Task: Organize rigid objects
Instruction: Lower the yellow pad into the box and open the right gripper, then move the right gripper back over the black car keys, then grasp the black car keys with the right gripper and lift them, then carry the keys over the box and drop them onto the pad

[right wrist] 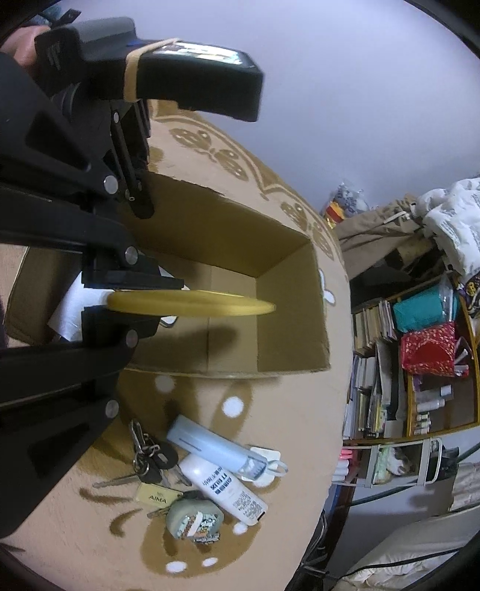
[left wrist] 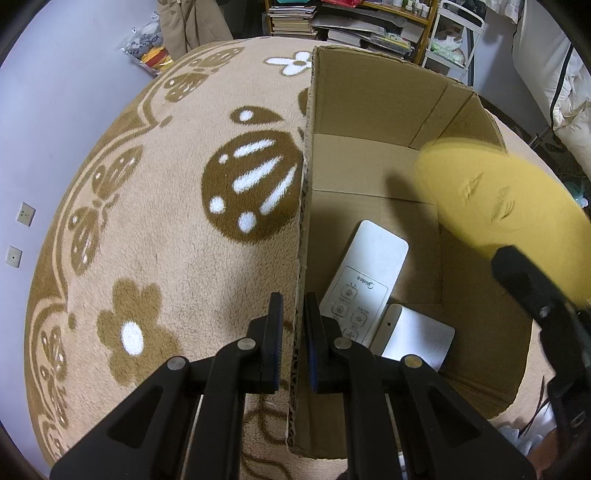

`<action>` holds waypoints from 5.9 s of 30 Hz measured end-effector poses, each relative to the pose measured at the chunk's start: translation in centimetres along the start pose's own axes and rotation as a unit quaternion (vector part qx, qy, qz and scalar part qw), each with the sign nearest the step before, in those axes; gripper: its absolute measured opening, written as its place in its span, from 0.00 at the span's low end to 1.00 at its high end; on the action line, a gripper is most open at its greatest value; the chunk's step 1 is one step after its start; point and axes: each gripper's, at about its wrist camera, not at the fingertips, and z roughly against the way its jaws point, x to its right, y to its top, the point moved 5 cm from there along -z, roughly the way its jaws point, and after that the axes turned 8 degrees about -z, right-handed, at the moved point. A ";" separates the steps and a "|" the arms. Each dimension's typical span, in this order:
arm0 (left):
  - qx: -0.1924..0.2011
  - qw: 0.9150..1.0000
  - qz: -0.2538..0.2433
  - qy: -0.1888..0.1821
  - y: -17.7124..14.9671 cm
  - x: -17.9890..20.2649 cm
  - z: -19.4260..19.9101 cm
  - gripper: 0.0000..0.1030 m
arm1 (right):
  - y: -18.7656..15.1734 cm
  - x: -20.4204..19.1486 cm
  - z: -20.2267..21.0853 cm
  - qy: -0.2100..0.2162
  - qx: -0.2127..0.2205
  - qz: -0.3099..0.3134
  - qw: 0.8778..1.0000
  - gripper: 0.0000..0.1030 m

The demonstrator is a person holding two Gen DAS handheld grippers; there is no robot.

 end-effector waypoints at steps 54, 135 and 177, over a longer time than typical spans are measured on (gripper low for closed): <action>-0.001 1.000 0.001 -0.002 0.0 -0.2 0.1 0.11 | 0.7 13.9 -2.8 -0.052 -0.019 -0.134 0.989 0.92; -0.004 1.000 0.007 -0.007 -0.2 -0.3 0.1 0.11 | -0.6 18.0 0.4 -0.005 0.040 -0.280 0.959 0.19; -0.001 1.000 -0.005 -0.001 0.0 0.1 0.2 0.08 | 6.5 0.5 8.0 0.086 0.123 -0.058 0.987 0.19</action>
